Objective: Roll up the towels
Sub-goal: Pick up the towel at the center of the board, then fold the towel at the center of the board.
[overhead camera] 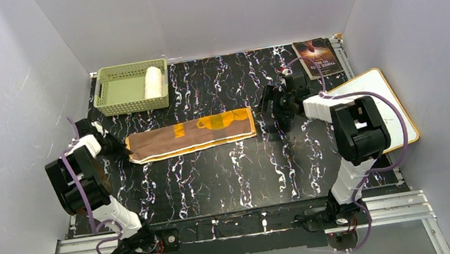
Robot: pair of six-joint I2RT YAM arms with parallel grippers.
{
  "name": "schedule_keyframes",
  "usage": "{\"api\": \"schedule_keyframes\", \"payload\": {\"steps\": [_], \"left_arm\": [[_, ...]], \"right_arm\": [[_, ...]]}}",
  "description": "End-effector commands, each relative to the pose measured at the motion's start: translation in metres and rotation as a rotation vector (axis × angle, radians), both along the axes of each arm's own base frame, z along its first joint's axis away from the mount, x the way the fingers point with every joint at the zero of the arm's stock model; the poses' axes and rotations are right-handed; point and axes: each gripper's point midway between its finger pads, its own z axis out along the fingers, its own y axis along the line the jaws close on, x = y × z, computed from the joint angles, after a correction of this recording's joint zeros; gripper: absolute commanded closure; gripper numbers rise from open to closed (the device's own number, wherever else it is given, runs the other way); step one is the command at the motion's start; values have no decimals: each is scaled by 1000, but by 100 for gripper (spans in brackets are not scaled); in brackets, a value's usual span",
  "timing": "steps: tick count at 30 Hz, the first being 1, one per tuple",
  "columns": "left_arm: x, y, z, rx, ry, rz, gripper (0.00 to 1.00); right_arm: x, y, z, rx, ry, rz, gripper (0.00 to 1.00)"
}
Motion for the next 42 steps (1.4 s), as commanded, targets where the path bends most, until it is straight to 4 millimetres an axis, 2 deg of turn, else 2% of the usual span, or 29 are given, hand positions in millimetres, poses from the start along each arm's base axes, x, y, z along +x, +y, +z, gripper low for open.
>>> {"api": "schedule_keyframes", "payload": {"steps": [1, 3, 4, 6, 10, 13, 20, 23, 27, 30, 32, 37, 42], "left_arm": [[-10, 26, 22, 162, 27, -7, 100], [-7, 29, 34, 206, 12, -18, 100], [-4, 29, 40, 232, 4, -30, 100], [2, 24, 53, 297, -5, -69, 100], [14, 7, 79, 444, -19, -165, 100], [26, -14, 97, 535, -41, -237, 100], [47, -88, 125, 727, -96, -456, 100], [52, -127, 127, 786, -110, -553, 100], [60, -191, 131, 795, -161, -677, 100], [66, -233, 130, 785, -190, -756, 100], [69, -256, 122, 779, -185, -805, 100], [73, -302, 113, 755, -198, -893, 100], [73, -333, 112, 727, -214, -945, 100]], "right_arm": [[-4, -9, 7, -37, 7, -16, 9], [-6, -9, 5, -41, 14, -17, 9], [-5, -10, 14, -39, -6, -20, 9], [-5, -10, 17, -43, -11, -22, 9], [-7, -12, 18, -53, -5, -29, 7], [-8, -14, 22, -64, -10, -34, 3], [-11, -20, 32, -85, -22, -57, 2], [-14, -22, 37, -86, -27, -67, 2], [-20, -23, 40, -85, -28, -70, 2], [-24, -24, 41, -89, -30, -73, 2], [-27, -26, 41, -96, -29, -74, 2], [-32, -30, 40, -113, -29, -78, 2], [-35, -31, 37, -120, -22, -77, 2]]}}
